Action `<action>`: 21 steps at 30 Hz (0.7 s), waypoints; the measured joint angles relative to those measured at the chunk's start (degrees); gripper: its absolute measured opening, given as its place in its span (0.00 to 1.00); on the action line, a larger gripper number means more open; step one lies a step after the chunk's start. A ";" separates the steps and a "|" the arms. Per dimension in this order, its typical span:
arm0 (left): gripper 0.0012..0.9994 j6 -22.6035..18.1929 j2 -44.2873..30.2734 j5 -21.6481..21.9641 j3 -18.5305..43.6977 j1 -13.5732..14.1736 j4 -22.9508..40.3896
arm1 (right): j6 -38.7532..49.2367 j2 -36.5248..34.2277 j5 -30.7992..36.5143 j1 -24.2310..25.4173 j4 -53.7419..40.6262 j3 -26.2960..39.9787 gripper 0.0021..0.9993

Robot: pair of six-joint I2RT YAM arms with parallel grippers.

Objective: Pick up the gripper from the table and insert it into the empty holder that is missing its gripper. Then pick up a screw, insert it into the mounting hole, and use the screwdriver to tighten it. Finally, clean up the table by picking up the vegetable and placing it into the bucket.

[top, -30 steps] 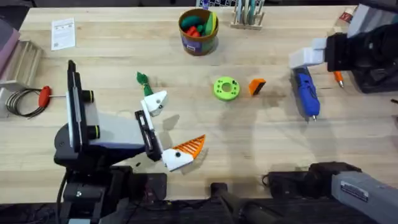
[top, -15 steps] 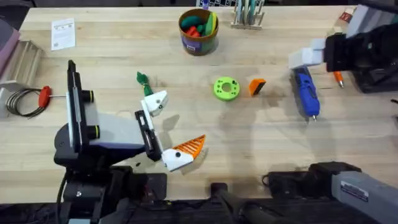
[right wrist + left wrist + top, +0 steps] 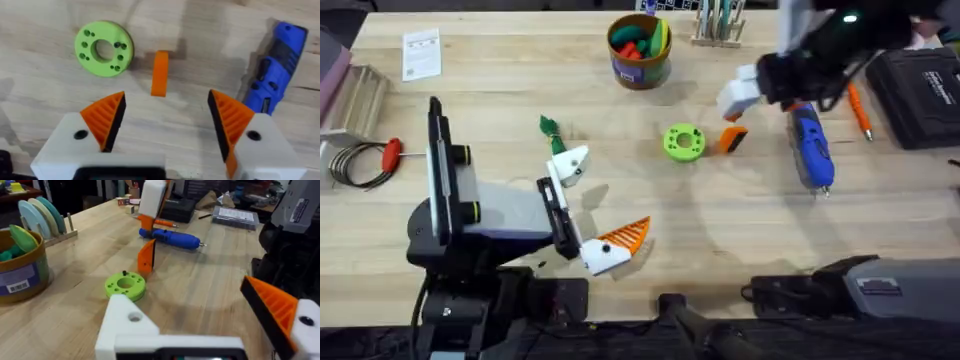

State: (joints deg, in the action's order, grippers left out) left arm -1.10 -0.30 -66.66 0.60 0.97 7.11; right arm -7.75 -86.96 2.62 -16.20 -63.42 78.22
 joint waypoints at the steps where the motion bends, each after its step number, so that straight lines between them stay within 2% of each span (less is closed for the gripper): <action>1: 0.99 0.02 0.00 0.01 0.00 0.00 0.00 | -0.04 -1.32 0.03 -0.56 -0.02 0.30 0.99; 12: 0.99 0.00 0.00 0.01 0.00 0.00 0.00 | -1.43 -9.97 0.05 -1.81 0.50 0.37 0.99; 21: 0.99 0.00 0.00 0.01 0.00 0.00 0.00 | -3.68 -10.82 -0.06 -3.39 3.76 -1.04 0.98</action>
State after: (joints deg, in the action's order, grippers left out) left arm -1.10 -0.30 -66.66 0.60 0.97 7.11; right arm -11.43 -97.78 2.57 -19.59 -59.66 77.18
